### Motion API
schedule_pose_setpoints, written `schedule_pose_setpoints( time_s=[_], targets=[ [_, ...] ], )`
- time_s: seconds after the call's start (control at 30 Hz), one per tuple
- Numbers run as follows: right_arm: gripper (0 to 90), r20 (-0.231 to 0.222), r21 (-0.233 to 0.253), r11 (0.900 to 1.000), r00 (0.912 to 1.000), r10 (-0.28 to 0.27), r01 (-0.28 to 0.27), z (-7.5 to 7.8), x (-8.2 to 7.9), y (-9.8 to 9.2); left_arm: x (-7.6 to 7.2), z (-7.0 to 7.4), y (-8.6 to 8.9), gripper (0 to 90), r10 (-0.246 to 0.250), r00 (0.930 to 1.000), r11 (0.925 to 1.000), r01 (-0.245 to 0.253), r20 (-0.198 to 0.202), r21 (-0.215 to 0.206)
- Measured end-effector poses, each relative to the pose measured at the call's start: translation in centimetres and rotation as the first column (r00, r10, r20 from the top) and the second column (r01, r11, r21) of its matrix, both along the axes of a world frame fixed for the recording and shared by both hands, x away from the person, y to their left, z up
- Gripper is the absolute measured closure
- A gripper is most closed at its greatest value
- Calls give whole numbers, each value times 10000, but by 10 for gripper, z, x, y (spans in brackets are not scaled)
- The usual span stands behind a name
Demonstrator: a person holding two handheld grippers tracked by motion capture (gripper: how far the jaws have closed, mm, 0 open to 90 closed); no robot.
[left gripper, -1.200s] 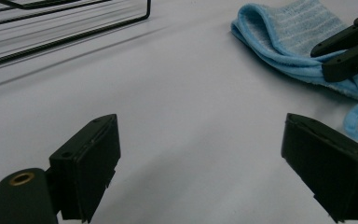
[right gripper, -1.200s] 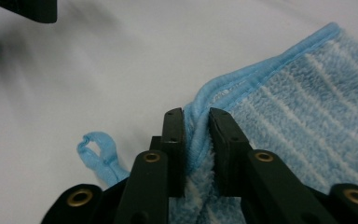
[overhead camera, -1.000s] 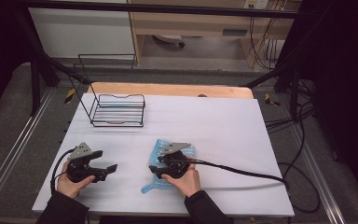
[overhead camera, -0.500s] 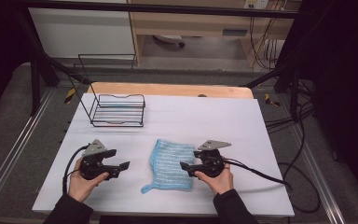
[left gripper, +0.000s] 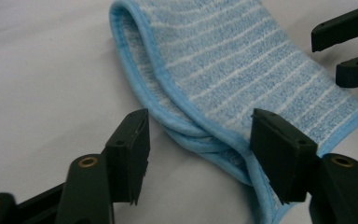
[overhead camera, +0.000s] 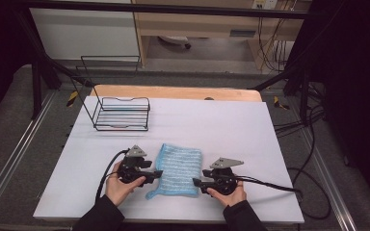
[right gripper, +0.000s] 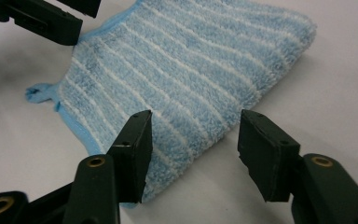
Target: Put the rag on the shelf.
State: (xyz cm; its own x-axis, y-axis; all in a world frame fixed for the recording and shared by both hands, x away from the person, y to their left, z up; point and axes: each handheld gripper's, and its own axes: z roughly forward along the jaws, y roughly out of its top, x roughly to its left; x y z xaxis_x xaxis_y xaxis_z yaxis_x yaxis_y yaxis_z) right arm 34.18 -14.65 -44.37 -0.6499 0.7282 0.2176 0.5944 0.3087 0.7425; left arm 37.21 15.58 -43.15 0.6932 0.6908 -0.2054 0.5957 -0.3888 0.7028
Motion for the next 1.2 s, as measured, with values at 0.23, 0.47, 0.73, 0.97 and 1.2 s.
schedule_pose_setpoints(
  time_s=[0.23,0.47,0.73,0.97,1.2],
  targets=[
    [596,-246,-199,9996,9995,174,-179,-7,-1,3,-8,-15,-3,550,-83,9993,9997,92,-358,242],
    [694,-413,-163,9997,9990,158,-165,-12,-1,6,-14,-16,-10,645,71,9993,9995,-59,-365,308],
    [877,-682,88,9994,9971,325,-320,-10,7,7,-18,-14,-14,854,223,9985,9995,-211,-499,236],
    [871,-385,-104,9978,9971,649,-654,-5,15,3,-27,-13,-16,866,181,9986,9996,-171,-491,211],
    [776,-233,-214,9966,9966,788,-793,-2,12,0,-26,-13,-13,804,79,9993,9998,-72,-374,176]
  ],
)
